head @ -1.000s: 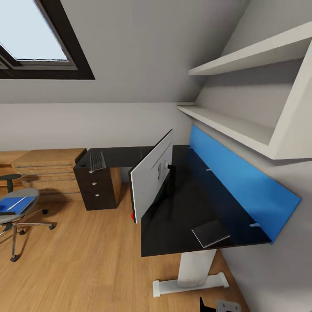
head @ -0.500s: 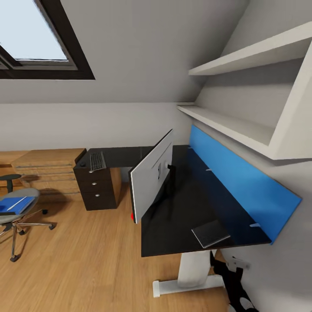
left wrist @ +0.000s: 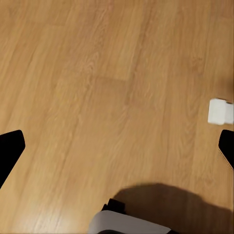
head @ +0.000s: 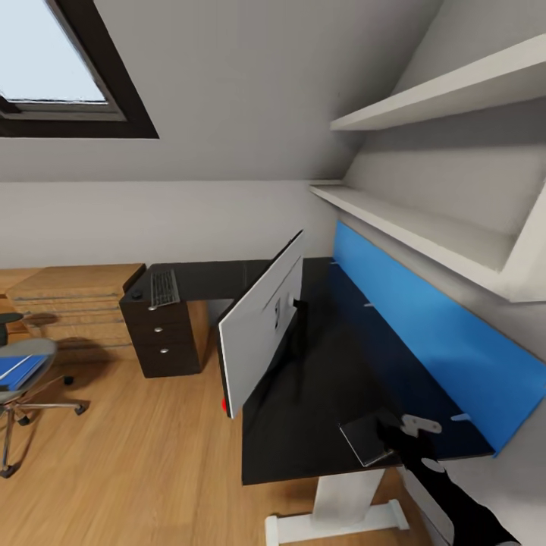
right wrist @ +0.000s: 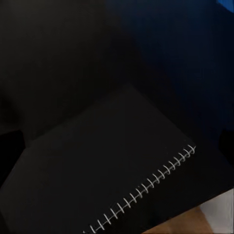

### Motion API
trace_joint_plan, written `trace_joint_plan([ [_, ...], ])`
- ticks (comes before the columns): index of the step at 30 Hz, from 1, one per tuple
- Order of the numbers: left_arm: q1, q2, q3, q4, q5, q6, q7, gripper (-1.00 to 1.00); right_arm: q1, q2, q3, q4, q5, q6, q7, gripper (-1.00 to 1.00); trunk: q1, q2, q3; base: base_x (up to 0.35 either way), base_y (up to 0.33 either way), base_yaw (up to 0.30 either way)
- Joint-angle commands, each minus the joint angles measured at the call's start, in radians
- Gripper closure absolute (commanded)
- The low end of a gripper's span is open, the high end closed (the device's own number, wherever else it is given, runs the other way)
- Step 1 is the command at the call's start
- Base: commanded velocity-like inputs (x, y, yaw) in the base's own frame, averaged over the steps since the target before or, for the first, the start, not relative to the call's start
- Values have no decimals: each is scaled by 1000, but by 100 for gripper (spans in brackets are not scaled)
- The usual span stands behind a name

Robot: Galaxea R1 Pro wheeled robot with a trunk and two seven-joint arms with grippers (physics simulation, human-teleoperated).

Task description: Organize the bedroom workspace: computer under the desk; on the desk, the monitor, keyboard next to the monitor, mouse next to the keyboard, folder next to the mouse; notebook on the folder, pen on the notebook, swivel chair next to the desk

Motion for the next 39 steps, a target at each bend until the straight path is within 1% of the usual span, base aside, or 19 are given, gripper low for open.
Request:
trace_joint_plan([
  [1,0,1,-4,-1,9,-3,5,-100,-2,0,7,1,1,2,-9,-100,1,-1,-2,317,-9,0],
  [3,0,1,-4,-1,9,-4,5,-100,-3,8,6,7,21,6,-9,-100,1,-1,-2,318,-6,0],
  [8,0,2,-4,-2,9,-7,5,-100,-4,21,5,16,42,11,-9,-100,1,-1,-2,318,-2,0],
  [11,0,2,-3,-3,9,-8,5,-100,-5,23,5,17,44,12,-9,-100,1,-1,-2,305,-1,0],
  [15,0,10,-1,-8,10,-9,3,-100,-5,25,5,18,47,13,-9,-100,1,-1,-2,225,0,0],
  [18,0,18,12,-15,11,-9,1,-100,-5,25,5,19,48,14,-9,-100,1,-1,-2,93,0,0],
  [19,0,24,42,-54,12,-7,-4,-100,-5,25,5,21,48,14,-9,-100,1,-1,-2,24,0,0],
  [20,0,24,47,-66,12,-7,-4,-100,-6,25,5,22,48,14,-9,-100,1,-1,-2,19,0,0],
  [22,0,25,56,-91,12,-5,-5,-100,-6,25,5,25,51,13,-9,-100,1,-1,-2,14,0,0],
  [23,1,26,61,-119,12,-5,-6,-100,-6,24,5,30,58,13,-9,-100,1,-1,-2,8,0,0],
  [29,5,26,70,-232,14,-3,-7,-100,-7,24,4,47,91,13,-9,-100,1,-1,-2,4,0,0],
  [30,16,27,72,-280,15,-2,-7,-100,-7,24,3,49,98,13,-9,-100,1,-1,-2,1,0,0],
  [31,25,27,73,-304,16,-1,-7,-100,-7,24,2,50,101,12,-9,-100,1,-1,-2,1,0,0],
  [32,48,27,75,-352,20,0,-7,-100,-7,24,2,52,105,12,-9,-100,1,-1,-2,0,0,0],
  [33,97,27,76,-436,35,2,-7,-100,-8,23,1,53,108,13,-9,-100,1,-1,-2,0,0,0],
  [36,127,27,76,-488,47,4,-7,-100,-10,21,0,55,110,13,-9,-100,1,-1,-2,0,0,0],
  [39,138,27,77,-509,52,4,-7,-100,-13,20,-1,59,111,13,-9,-100,1,-1,-2,0,0,0],
])
